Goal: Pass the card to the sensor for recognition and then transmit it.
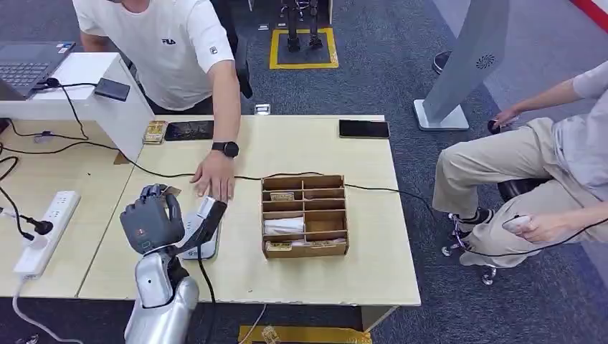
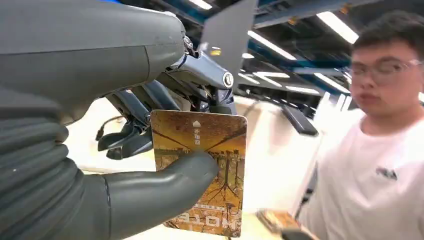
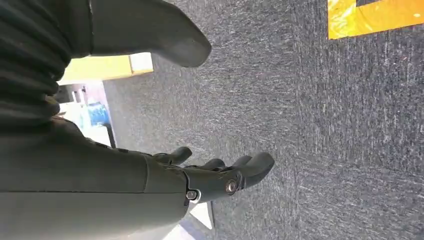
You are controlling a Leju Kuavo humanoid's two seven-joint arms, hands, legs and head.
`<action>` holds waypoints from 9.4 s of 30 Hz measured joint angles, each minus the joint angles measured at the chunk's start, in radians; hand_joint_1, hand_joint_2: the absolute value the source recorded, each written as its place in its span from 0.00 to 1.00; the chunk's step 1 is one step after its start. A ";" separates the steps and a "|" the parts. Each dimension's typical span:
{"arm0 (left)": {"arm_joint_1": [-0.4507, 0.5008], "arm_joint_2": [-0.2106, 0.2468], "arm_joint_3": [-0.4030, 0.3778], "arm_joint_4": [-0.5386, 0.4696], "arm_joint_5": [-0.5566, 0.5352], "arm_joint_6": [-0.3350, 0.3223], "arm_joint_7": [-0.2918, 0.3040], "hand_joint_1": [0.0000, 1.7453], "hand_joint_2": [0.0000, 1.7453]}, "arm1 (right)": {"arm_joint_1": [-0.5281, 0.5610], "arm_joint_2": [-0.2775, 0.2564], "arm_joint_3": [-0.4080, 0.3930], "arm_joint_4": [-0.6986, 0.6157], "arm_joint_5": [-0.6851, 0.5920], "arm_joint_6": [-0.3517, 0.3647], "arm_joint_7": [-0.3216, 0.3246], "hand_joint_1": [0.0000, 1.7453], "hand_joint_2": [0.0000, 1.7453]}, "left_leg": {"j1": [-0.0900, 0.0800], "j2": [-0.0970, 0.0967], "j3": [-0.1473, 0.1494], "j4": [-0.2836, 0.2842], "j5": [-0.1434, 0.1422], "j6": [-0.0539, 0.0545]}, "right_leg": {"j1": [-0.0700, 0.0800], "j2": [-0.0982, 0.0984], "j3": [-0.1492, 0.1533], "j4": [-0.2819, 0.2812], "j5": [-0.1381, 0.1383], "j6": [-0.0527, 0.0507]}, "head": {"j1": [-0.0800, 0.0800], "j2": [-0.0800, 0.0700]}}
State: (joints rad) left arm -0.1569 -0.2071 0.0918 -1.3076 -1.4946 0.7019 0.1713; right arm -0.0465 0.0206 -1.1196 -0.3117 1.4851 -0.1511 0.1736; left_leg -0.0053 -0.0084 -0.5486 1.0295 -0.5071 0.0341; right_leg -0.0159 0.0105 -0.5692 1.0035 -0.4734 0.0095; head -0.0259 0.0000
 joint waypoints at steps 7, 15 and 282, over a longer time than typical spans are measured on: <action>0.007 0.048 -0.085 0.111 -0.002 0.000 0.044 1.00 1.00 | 0.000 -0.001 -0.005 0.000 0.002 0.000 0.003 0.00 1.00 | 0.000 0.000 0.000 0.000 0.000 0.000 | 0.000 0.000 0.000 0.000 0.000 0.000 | 0.000 0.000; 0.006 0.075 -0.144 0.219 -0.002 0.000 0.082 1.00 1.00 | 0.000 -0.003 -0.007 0.000 0.007 0.006 0.006 0.00 0.00 | 0.000 0.000 0.000 0.000 0.000 0.000 | 0.000 0.000 0.000 0.000 0.000 0.000 | 0.000 0.000; -0.124 0.208 -0.893 0.068 0.055 -0.390 0.089 0.00 1.00 | 0.056 0.063 -0.079 -0.221 0.088 0.106 0.031 0.00 0.00 | 0.000 -0.001 0.000 0.000 0.000 0.000 | 0.000 -0.001 0.000 0.000 0.000 0.000 | 0.000 0.000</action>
State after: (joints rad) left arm -0.2804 0.0011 -0.8011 -1.2398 -1.4393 0.3120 0.2602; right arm 0.0096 0.0839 -1.1986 -0.5325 1.5736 -0.0446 0.2045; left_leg -0.0054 -0.0094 -0.5490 1.0295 -0.5072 0.0343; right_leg -0.0160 0.0096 -0.5691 1.0033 -0.4734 0.0095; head -0.0256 0.0000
